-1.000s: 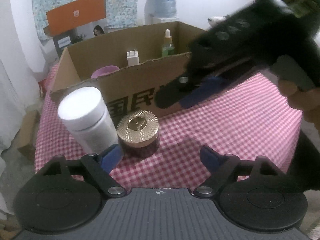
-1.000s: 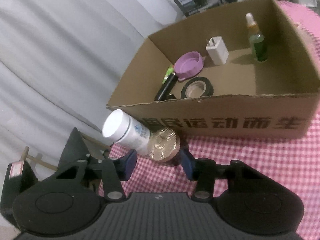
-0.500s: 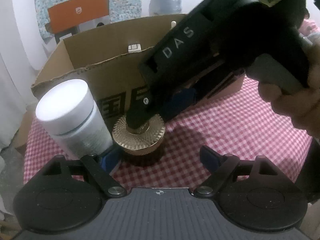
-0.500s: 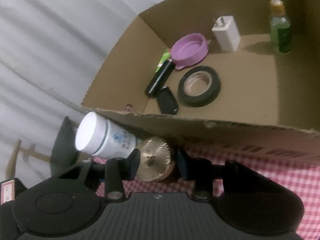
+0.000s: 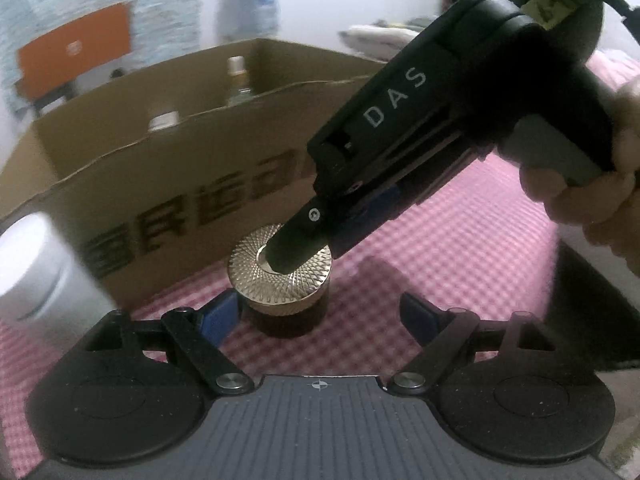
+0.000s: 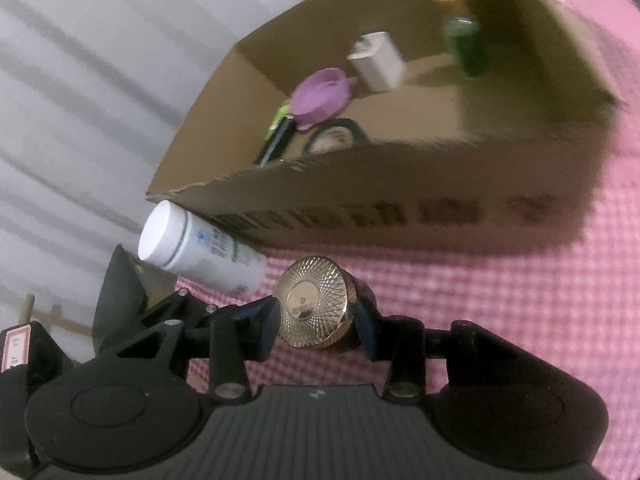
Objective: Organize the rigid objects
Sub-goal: 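Grasp the gold round jar with the right gripper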
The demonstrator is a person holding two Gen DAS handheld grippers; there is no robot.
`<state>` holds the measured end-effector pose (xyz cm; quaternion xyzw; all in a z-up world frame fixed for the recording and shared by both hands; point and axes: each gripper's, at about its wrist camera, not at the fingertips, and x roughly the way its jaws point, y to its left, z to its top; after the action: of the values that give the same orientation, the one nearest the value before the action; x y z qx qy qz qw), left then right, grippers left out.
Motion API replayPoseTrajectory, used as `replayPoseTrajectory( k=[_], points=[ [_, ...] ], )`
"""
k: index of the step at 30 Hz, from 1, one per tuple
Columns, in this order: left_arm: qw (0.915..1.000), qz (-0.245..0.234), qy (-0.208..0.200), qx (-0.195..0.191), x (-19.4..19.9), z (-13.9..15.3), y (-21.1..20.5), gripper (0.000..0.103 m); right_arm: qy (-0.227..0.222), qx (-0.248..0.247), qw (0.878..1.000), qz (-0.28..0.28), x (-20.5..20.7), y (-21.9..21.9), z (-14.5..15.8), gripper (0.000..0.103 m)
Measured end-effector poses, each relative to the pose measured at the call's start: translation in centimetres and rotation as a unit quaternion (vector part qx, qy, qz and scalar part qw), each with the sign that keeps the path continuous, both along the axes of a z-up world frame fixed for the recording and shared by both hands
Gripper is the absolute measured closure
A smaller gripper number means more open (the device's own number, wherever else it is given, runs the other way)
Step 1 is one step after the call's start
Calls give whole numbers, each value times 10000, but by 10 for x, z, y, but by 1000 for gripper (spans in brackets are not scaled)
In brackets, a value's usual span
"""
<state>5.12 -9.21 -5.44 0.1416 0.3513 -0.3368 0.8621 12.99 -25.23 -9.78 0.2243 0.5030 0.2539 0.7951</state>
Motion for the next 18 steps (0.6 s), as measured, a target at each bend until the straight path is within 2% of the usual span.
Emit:
replayPoseTrajectory(
  k=[3,6,10,14,18],
  points=[
    [9997,-105,-157,129,-7,1,-5,20,49,104,9997,-224,-11,-16,-2,59],
    [9985,81,-389,374,-9,3,-7,20,-69,81,9988,-472,-17,-26,0,59],
    [9978,258,-273,545,2,1,-12,23,-115,240,9982,-538,-15,-30,0,59],
    [9978,318,-221,543,12,1,-17,27,-92,266,9986,-456,-11,-23,-4,59],
    [9980,330,-143,524,20,1,-21,38,-87,221,9989,-403,-9,-18,-9,59]
  ],
)
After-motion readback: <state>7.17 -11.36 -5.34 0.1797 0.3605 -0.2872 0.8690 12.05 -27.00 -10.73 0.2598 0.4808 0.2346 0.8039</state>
